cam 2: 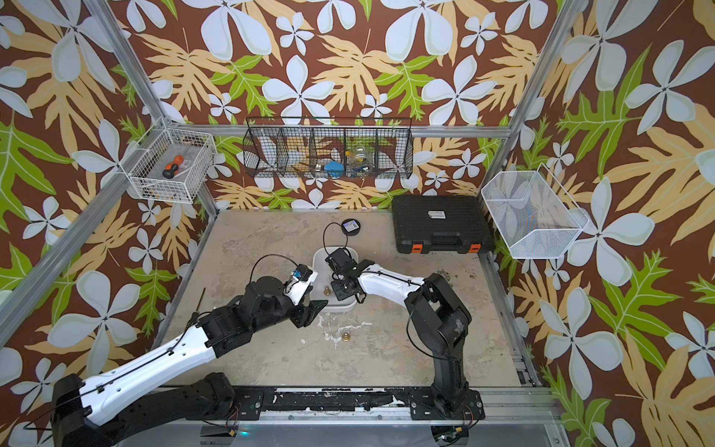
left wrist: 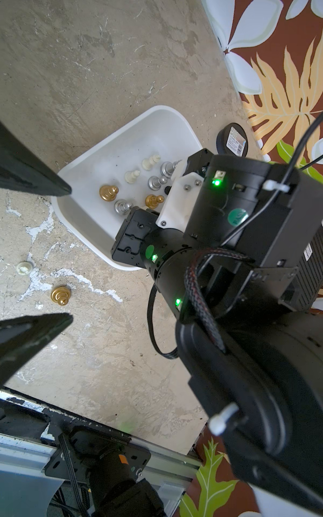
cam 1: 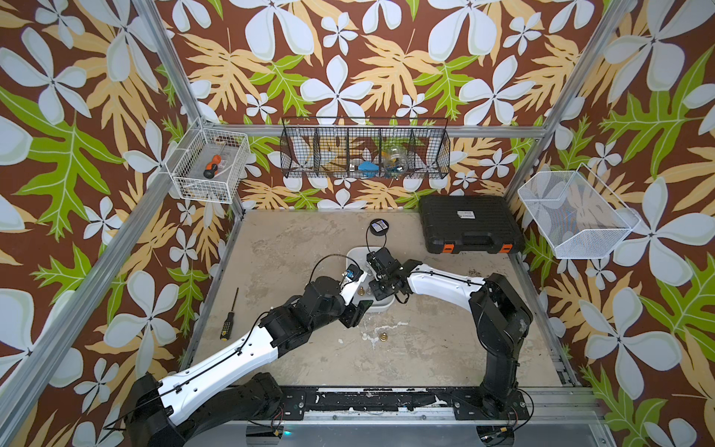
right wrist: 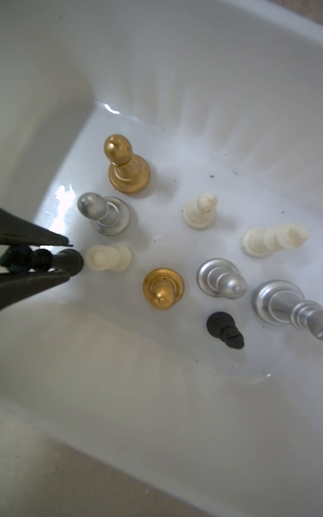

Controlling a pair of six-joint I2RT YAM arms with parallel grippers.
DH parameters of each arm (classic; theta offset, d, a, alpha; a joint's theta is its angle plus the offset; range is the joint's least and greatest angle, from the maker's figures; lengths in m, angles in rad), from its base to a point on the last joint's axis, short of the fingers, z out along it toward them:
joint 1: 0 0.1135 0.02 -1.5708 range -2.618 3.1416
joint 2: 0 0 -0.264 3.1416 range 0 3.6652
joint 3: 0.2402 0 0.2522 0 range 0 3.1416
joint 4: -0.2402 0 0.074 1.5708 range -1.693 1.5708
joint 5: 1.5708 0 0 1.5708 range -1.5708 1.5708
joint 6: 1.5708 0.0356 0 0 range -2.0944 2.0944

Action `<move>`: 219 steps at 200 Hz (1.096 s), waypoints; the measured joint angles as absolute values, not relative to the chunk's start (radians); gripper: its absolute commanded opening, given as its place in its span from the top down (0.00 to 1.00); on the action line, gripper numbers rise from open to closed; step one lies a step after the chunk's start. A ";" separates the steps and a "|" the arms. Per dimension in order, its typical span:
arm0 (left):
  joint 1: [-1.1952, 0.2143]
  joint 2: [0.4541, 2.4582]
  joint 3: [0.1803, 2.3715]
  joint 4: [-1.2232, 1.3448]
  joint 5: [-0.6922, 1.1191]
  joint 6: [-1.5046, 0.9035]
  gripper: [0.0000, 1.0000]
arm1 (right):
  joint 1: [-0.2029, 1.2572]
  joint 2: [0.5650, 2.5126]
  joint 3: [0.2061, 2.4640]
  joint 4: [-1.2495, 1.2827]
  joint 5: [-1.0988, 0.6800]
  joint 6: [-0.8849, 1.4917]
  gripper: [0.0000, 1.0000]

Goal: Put the chess pieces into the storage box
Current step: Place the chess piece in the storage box.

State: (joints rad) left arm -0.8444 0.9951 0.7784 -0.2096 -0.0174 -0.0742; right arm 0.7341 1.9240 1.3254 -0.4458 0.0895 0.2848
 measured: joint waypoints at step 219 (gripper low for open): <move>-0.844 0.997 0.778 -0.210 -0.017 -0.074 0.31 | 0.738 1.864 1.347 -0.450 0.105 0.285 0.59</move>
State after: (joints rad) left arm -0.8444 0.9966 0.7784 -0.2100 -0.0166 -0.0742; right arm 0.7376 1.8645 1.3472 -0.4503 0.1055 0.2848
